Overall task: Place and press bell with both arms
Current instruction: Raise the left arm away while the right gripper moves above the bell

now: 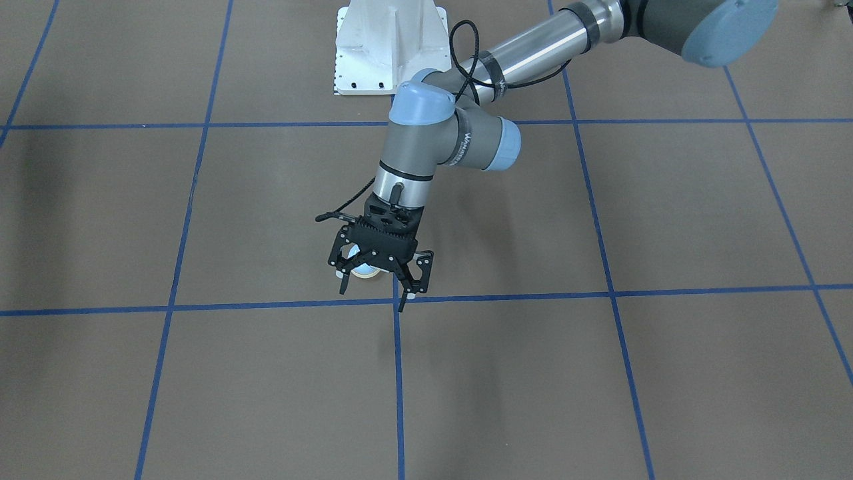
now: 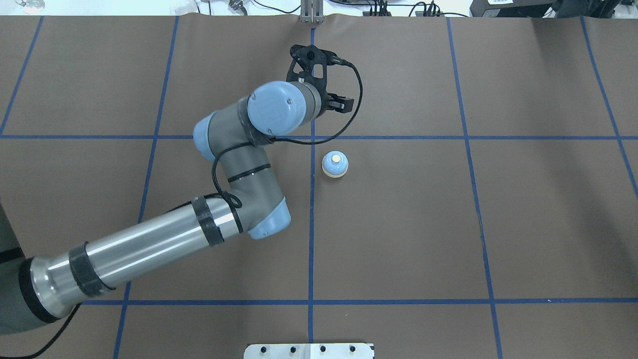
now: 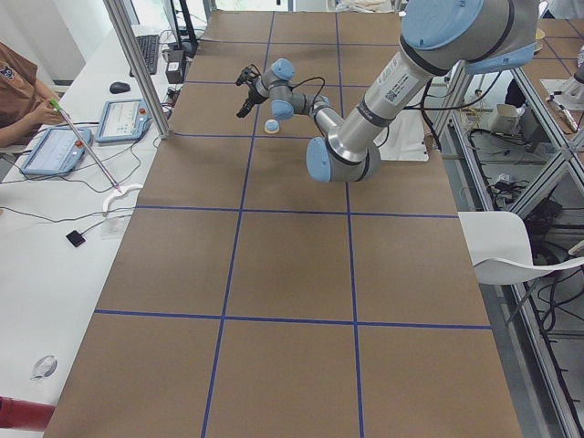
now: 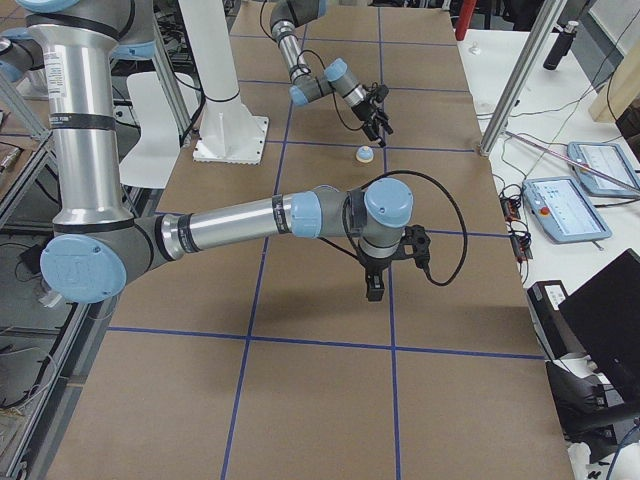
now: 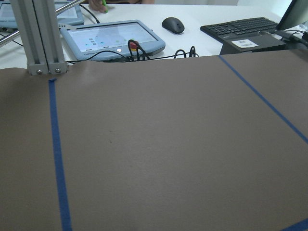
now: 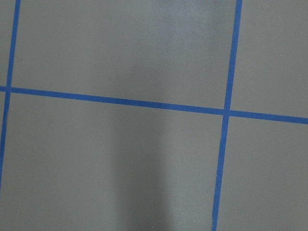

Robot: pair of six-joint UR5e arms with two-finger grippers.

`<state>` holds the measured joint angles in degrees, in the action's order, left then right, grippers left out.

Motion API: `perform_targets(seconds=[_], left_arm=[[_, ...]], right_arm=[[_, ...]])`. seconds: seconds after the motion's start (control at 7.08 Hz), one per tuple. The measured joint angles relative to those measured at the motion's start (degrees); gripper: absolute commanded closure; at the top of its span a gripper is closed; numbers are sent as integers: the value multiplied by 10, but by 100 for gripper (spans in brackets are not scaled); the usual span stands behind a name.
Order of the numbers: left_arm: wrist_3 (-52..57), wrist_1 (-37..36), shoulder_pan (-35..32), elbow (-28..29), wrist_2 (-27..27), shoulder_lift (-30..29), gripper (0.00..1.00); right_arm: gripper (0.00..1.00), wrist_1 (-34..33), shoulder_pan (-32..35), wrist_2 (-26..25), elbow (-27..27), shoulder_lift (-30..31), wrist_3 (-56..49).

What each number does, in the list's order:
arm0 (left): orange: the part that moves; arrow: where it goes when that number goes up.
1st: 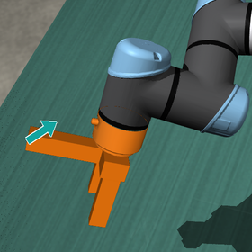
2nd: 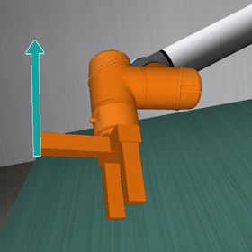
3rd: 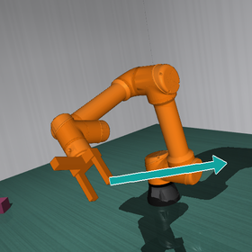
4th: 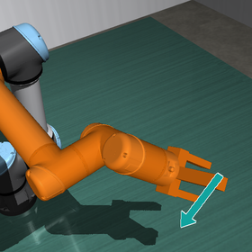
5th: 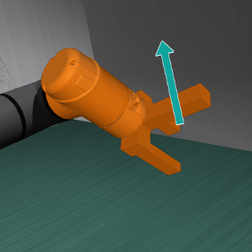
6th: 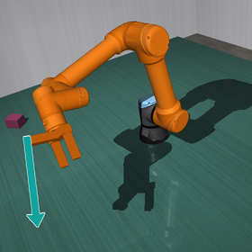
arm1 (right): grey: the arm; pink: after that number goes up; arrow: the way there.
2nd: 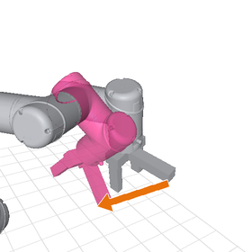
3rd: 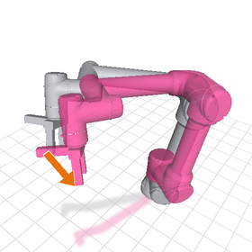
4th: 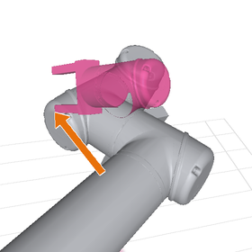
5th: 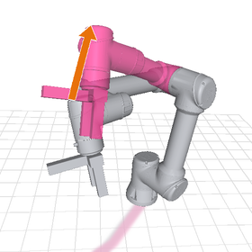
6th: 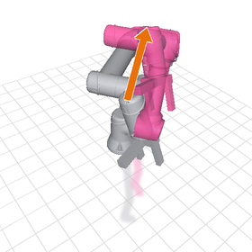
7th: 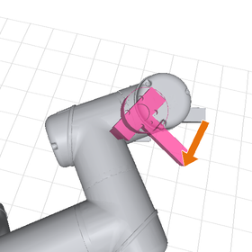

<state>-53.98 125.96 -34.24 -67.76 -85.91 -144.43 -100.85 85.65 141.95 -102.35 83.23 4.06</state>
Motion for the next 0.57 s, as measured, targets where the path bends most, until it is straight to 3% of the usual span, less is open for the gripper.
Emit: perform_targets(seconds=[0.28, 0.57], left_arm=[[7, -63, -74, -32, -127, 36, 0], [45, -78, -138, -84, -219, 108, 0]], right_arm=[[0, 0, -74, -22, -1, -68, 134], [0, 2, -171, -83, -1, -147, 295]])
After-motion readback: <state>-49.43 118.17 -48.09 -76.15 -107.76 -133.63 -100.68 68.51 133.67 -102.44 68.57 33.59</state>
